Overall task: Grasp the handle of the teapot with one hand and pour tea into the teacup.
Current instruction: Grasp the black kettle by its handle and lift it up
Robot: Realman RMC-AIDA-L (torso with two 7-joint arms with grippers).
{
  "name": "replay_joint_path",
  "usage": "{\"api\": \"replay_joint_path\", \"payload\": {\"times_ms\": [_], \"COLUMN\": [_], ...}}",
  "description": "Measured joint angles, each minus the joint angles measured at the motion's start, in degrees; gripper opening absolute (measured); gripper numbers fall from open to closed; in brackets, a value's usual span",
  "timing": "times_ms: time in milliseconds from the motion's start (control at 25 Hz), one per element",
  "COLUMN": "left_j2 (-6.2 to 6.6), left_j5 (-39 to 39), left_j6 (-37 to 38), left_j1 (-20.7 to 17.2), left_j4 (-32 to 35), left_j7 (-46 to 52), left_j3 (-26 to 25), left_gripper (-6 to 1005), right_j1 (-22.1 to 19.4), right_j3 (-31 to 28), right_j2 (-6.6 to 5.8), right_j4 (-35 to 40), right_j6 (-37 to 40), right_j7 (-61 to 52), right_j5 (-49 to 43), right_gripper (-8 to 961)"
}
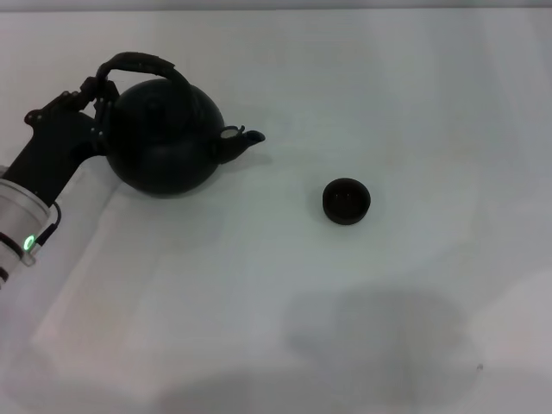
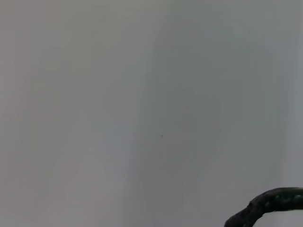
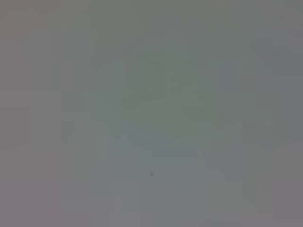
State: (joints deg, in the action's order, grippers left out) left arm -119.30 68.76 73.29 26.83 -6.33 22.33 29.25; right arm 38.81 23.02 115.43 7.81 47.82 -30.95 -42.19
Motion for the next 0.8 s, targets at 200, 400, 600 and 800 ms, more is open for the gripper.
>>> {"api": "replay_joint_path", "payload": {"times_ms": [200,400,600,800], "left_j2": [0.01,0.08,0.11,0.11], "left_j5": [0.0,-0.4,0.1,2.1], "left_j6": [0.0,2.3,4.9,5.3], "left_j1": [0.6,1.5,3.3,6.8], "left_j4": [0.0,0.8,3.6,5.7], "left_j7": [0.0,0.4,0.3,-2.0], "left_j3": [0.0,-0.1,0.0,0.3], "left_gripper": [224,127,126,127], "right_j1": [-0.3,-0.4,-0.4,-0.4], "right_j3": [0.0,0.0,0.0,0.0], "right_j2": [-0.03,-0.04,-0.04,-0.04], "right_j4": [0.0,-0.1,-0.1,-0.1], "right_j6": [0.0,0.0,0.0,-0.1], "right_j7": [-0.1,-0.1,-0.1,-0.1], "right_j5": [0.0,0.0,0.0,0.0], "right_gripper": [844,844,844,844]}}
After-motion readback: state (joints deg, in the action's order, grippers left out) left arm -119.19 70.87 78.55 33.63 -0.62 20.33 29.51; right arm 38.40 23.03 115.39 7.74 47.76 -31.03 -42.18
